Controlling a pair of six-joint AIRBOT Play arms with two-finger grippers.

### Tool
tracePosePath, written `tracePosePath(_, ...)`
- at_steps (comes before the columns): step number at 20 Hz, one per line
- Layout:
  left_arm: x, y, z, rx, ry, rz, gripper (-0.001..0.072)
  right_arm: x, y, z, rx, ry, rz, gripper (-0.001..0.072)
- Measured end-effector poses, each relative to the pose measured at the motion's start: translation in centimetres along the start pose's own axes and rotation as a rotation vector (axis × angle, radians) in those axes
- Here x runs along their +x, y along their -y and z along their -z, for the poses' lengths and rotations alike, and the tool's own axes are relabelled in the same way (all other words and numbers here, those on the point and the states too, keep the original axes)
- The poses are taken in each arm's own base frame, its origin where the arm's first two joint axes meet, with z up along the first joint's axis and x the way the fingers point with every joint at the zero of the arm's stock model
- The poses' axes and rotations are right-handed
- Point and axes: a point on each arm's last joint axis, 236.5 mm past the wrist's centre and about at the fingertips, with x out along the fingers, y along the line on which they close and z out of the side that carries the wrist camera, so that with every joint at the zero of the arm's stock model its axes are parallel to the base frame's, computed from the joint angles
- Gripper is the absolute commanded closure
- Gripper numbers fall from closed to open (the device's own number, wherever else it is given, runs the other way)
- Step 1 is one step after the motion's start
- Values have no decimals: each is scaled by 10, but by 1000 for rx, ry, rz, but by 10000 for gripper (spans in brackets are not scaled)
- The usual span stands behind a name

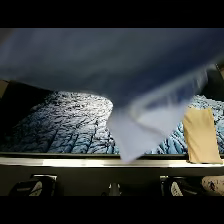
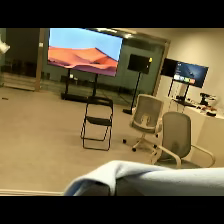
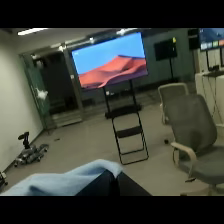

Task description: Fold the shirts.

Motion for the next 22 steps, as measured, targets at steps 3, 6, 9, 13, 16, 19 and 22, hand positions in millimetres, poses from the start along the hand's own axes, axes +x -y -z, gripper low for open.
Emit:
tracePosePath(3, -4, -5, 16, -10, -74, -26, 685, -13, 0, -12, -17, 35, 16, 693)
tracePosePath(6, 17, -25, 64, -47, -219, -64, 684, 14, 15, 18, -35, -71, 48, 693)
tracePosePath(9, 48, -61, 159, -121, -464, -124, 684, 69, 47, 93, -29, -299, 94, 694)
tracePosePath(13, 77, -117, 313, -238, -779, -223, 684, 151, 99, 265, 66, -732, 144, 695)
tracePosePath(16, 92, -155, 404, -290, -933, -296, 684, 192, 107, 407, 156, -982, 152, 693)
tracePosePath(19, 100, -181, 475, -336, -1059, -350, 683, 201, 83, 524, 213, -1167, 133, 692)
tracePosePath(22, 104, -195, 520, -379, -1145, -377, 630, 190, 54, 598, 239, -1299, 106, 639)
